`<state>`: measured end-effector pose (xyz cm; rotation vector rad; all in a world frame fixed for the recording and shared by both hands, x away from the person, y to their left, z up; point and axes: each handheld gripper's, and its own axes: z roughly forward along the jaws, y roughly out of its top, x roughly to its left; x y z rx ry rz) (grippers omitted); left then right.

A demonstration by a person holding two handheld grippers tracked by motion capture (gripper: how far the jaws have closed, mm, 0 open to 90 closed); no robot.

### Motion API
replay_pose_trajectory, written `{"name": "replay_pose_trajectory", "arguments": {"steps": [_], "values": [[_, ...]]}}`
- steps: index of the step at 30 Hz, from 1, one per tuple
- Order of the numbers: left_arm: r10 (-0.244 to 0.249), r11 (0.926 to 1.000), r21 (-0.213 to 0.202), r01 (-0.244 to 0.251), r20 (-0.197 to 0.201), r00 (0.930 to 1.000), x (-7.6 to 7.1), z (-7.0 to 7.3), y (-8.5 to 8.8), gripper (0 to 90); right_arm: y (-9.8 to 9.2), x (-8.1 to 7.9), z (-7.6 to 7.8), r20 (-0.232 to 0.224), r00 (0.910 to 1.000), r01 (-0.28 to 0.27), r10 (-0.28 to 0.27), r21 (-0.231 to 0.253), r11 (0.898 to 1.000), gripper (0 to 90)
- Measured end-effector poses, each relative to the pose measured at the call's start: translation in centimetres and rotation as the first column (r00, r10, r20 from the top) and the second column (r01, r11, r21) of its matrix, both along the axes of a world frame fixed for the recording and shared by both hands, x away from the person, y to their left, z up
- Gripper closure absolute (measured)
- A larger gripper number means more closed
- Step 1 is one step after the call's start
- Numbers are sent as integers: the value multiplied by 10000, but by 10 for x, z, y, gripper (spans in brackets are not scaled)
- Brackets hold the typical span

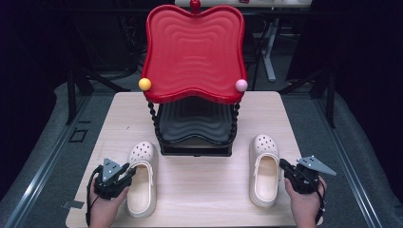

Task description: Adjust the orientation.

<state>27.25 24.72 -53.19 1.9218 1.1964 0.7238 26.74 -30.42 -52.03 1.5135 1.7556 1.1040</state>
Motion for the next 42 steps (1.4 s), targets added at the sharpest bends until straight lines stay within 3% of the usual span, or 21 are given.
{"name": "replay_pose_trajectory", "arguments": {"steps": [3, 11, 13, 18, 23, 28, 35, 42], "values": [[-13, 10000, 14, 13, 5, 10000, 0, 0, 1, 671, -1, 0, 1, -36, 10000, 77, -76, 145, 9999, 855], [-6, 10000, -62, 6, -10, 10000, 0, -1, 1, 663, 12, -6, 4, 167, 9992, 378, -360, -1305, 9907, 677], [-19, 10000, -70, 19, -4, 10000, 0, -1, 2, 662, 15, -4, 3, 140, 9993, 364, -347, -1464, 9886, 656], [18, 9998, -184, -19, -49, 10000, 0, -1, 2, 661, 22, 3, -3, -40, 9993, 368, -383, -1944, 9802, 655], [37, 9997, -249, -37, -21, 10000, 0, -1, 2, 659, 26, 7, -6, -49, 9996, 264, -286, -2574, 9659, 734], [17, 9997, -241, -17, -2, 10000, 0, -1, 2, 662, 27, 5, -4, -171, 9998, 7, -46, -2215, 9752, 747], [-22, 9997, -232, 23, 17, 10000, 0, -1, 3, 659, 43, -8, -2, -362, 9967, -788, 726, -2192, 9725, 746], [-56, 10000, -55, 57, 175, 9998, -2, 2, 1, 655, 55, -14, -1, -476, 9959, -864, 771, -2441, 9659, 715]]}}
